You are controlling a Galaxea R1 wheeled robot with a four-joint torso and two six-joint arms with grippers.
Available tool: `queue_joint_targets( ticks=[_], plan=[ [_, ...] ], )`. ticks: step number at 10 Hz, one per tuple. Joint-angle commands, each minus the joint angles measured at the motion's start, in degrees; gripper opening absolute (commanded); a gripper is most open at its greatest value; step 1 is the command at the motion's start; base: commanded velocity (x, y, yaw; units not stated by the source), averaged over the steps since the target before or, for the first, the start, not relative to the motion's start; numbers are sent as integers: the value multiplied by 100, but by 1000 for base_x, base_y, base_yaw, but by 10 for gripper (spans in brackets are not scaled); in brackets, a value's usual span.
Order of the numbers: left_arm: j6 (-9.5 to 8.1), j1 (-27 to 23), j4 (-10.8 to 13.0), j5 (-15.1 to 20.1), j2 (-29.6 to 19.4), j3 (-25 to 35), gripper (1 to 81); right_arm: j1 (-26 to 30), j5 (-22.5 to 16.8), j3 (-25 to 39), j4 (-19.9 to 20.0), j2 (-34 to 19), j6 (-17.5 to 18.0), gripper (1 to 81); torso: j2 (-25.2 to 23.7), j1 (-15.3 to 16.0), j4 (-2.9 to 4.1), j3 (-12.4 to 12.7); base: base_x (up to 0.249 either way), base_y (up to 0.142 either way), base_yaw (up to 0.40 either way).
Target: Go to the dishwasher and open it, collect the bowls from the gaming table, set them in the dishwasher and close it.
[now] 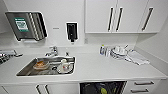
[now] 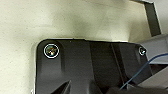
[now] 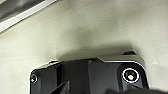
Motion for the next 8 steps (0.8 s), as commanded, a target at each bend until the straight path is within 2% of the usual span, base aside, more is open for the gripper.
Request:
queue_joint_targets(
  ticks=[1,3,4,6,8],
  plan=[
    [11,-155,-26,181,-74,-46,811,382,-224,43,-44,-112,-6,811,-544,354,0,0,0,0,0],
    [11,-155,-26,181,-57,-46,811,383,-232,-45,-9,-112,-6,811,-953,610,0,0,0,0,0],
    [2,-155,-26,181,-56,-46,811,383,-232,-80,0,-103,-6,811,-561,354,0,0,0,0,0],
    [-7,-155,-26,181,-65,-46,811,409,-232,-229,17,-33,55,811,-878,551,0,2,0,0,0],
    [-7,-155,-17,181,-65,-46,811,488,-241,-317,17,90,64,811,-953,601,0,2,0,0,0]
  ],
)
